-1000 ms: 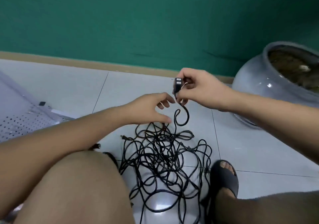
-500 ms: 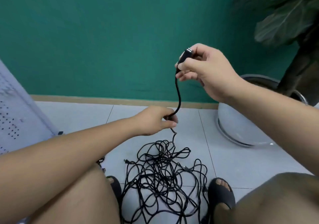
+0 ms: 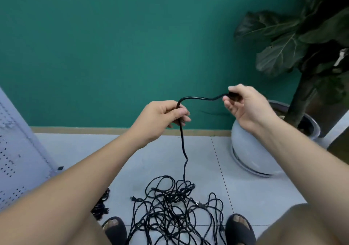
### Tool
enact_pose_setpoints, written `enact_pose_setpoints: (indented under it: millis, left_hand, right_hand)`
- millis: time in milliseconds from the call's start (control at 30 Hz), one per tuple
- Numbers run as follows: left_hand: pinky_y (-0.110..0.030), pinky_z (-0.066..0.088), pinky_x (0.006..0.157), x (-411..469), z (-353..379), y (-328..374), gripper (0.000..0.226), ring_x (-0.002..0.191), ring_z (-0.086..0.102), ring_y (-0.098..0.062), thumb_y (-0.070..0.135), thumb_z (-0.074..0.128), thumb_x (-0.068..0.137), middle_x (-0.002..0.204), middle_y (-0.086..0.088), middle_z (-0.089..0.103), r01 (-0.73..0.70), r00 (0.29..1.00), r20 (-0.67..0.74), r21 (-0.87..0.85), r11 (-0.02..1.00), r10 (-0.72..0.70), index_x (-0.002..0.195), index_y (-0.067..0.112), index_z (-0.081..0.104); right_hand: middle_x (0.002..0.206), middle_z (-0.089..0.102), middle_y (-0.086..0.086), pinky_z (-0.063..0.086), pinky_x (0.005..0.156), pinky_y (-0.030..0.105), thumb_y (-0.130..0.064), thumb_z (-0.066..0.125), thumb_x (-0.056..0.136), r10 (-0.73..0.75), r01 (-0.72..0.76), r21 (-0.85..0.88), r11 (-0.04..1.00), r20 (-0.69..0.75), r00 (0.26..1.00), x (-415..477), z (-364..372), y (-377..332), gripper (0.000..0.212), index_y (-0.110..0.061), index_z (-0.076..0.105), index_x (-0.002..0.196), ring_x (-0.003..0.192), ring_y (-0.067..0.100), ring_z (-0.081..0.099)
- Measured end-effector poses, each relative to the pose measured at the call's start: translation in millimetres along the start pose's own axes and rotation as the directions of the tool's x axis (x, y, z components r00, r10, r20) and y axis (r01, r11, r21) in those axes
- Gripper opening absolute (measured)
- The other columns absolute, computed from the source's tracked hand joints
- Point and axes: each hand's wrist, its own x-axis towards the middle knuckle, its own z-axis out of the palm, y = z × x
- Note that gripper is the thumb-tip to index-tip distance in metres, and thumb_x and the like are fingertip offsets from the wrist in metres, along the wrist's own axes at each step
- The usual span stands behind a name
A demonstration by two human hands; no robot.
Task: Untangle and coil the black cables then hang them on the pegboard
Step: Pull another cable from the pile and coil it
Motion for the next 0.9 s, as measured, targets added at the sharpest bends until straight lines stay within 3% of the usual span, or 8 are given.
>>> enact_pose_setpoints:
  millis: [100,167,267,400,500,600,767,900]
  left_hand:
    - [-0.027,0.052,0.078,9,0,19,0.020,0.092,0.080,-0.020,0.022,0.062,0.109,0.099,-0.001,0.083,-0.038,0.998,-0.061,-0.095,0.995,0.033,0.104,0.009,0.076]
    - [-0.026,0.053,0.077,16,2,27,0.022,0.092,0.080,-0.021,0.022,0.061,0.109,0.099,-0.004,0.083,-0.066,0.995,-0.091,-0.166,0.984,0.051,0.102,0.008,0.076]
    - [-0.024,0.054,0.075,23,9,33,0.022,0.093,0.080,-0.022,0.024,0.060,0.110,0.101,-0.008,0.083,-0.078,0.991,-0.124,-0.279,0.957,0.044,0.102,0.009,0.075]
    - [-0.024,0.052,0.073,28,20,32,0.022,0.094,0.079,-0.021,0.027,0.061,0.109,0.103,-0.010,0.082,-0.070,0.990,-0.142,-0.401,0.914,0.014,0.105,0.009,0.073]
    - [-0.023,0.044,0.065,31,26,30,0.024,0.092,0.077,-0.017,0.030,0.060,0.109,0.100,-0.008,0.081,-0.036,0.987,-0.153,-0.493,0.869,-0.046,0.105,0.010,0.073]
    - [-0.025,0.044,0.066,35,30,25,0.028,0.091,0.076,-0.014,0.033,0.059,0.110,0.099,-0.006,0.081,-0.014,0.986,-0.150,-0.480,0.877,-0.066,0.107,0.009,0.074]
    - [-0.042,0.057,0.095,43,32,12,0.028,0.096,0.074,-0.013,0.038,0.060,0.109,0.105,0.000,0.082,-0.030,0.985,-0.171,-0.278,0.960,-0.019,0.107,0.020,0.081]
    - [-0.040,0.057,0.091,43,42,2,0.039,0.095,0.075,-0.014,0.047,0.049,0.112,0.104,0.001,0.082,0.035,0.986,-0.143,-0.294,0.955,-0.081,0.113,0.021,0.078]
  right_hand:
    - [0.079,0.066,0.010,0.057,0.057,0.023,-0.009,0.071,0.100,0.142,-0.140,-0.106,0.985,0.011,0.990,-8,-14,31,0.014,-0.012,0.059,0.091,0.063,0.016,0.067]
    - [0.078,0.065,0.012,0.057,0.058,0.026,-0.009,0.073,0.099,0.162,-0.142,-0.232,0.962,0.069,0.984,-16,-13,47,0.014,-0.010,0.062,0.089,0.062,0.019,0.066]
    - [0.082,0.073,0.015,0.050,0.059,0.024,-0.018,0.064,0.106,0.079,-0.004,-0.425,0.905,0.161,0.984,-34,2,59,0.017,-0.008,0.069,0.093,0.070,0.023,0.066]
    - [0.103,0.082,0.008,0.048,0.067,0.013,-0.046,0.038,0.116,0.017,0.092,-0.419,0.903,0.249,0.968,-57,25,64,0.056,-0.007,0.078,0.109,0.090,0.017,0.075]
    - [0.106,0.081,0.008,0.044,0.064,0.008,-0.035,0.043,0.116,-0.006,0.199,-0.457,0.867,0.389,0.921,-64,31,70,0.038,-0.011,0.072,0.118,0.095,0.017,0.076]
    - [0.087,0.073,0.012,0.042,0.062,0.025,-0.033,0.048,0.116,0.105,0.128,-0.450,0.884,0.458,0.883,-60,32,76,0.028,-0.011,0.065,0.116,0.081,0.031,0.075]
    - [0.066,0.045,0.008,0.052,0.056,0.036,-0.034,0.048,0.116,0.270,-0.082,-0.342,0.936,0.551,0.790,-55,37,78,0.034,-0.005,0.059,0.101,0.053,0.023,0.042]
    - [0.061,0.037,0.005,0.043,0.049,0.031,-0.034,0.047,0.116,0.167,-0.033,-0.281,0.959,0.468,0.868,-47,35,70,0.034,-0.008,0.054,0.094,0.049,0.020,0.032]
